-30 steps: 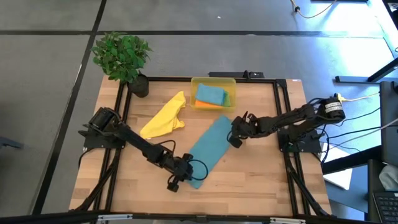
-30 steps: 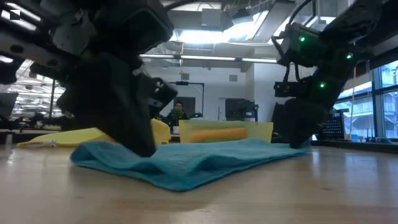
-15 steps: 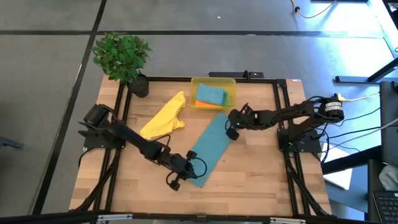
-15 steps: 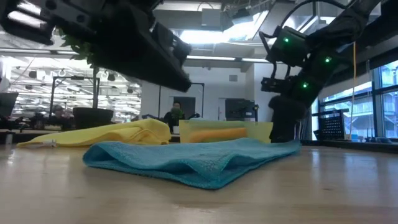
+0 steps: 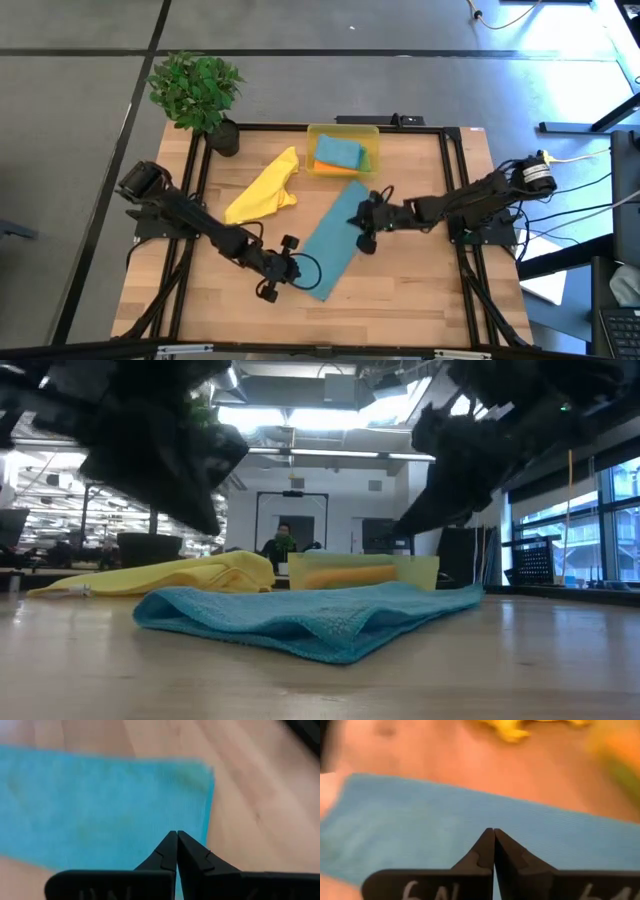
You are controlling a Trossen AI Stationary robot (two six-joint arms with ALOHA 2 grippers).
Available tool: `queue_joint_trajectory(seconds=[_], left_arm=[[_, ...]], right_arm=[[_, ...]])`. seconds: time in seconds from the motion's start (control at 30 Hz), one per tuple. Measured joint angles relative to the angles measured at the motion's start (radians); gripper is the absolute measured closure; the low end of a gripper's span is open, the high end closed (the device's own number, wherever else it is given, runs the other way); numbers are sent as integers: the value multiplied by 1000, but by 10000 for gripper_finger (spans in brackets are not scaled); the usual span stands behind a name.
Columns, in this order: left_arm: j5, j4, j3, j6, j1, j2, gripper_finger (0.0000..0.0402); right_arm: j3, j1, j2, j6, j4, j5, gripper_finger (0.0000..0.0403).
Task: Fold microfiber towels
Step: Fold the blue microfiber cloth
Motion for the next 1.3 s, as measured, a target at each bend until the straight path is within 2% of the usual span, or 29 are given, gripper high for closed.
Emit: queue_joint_trajectory(seconds=[0.07, 0.2, 0.27, 0.4, 0.57, 0.7, 0.9, 1.03, 1.2, 1.3], left_arm=[[-3, 30, -32, -10, -1, 0, 400], [25, 244, -116, 64, -13, -44, 401], [36, 317, -174, 62, -1, -63, 401], [22, 408, -280, -65, 52, -65, 401], [31, 405, -345, -253, 50, -55, 401], [41, 409, -350, -302, 7, -55, 401], [38, 411, -325, -305, -27, -7, 401], [26, 386, -311, -210, -39, 14, 401], [-63, 378, -287, -55, -55, -10, 398], [-73, 369, -270, 21, -55, -17, 398]], right_arm=[[-3, 47, 44, 0, 98, -33, 397], [8, 117, 145, 1, 284, -109, 397], [34, 144, 200, 0, 316, -136, 397], [126, 186, 310, -1, 309, -160, 397], [223, 222, 410, 1, 204, -183, 397], [254, 222, 425, 32, 98, -181, 397], [257, 236, 387, 21, 103, -179, 397], [258, 259, 355, -31, 96, -174, 397], [258, 279, 350, -55, 90, -160, 397], [258, 278, 348, -54, 77, -158, 397]])
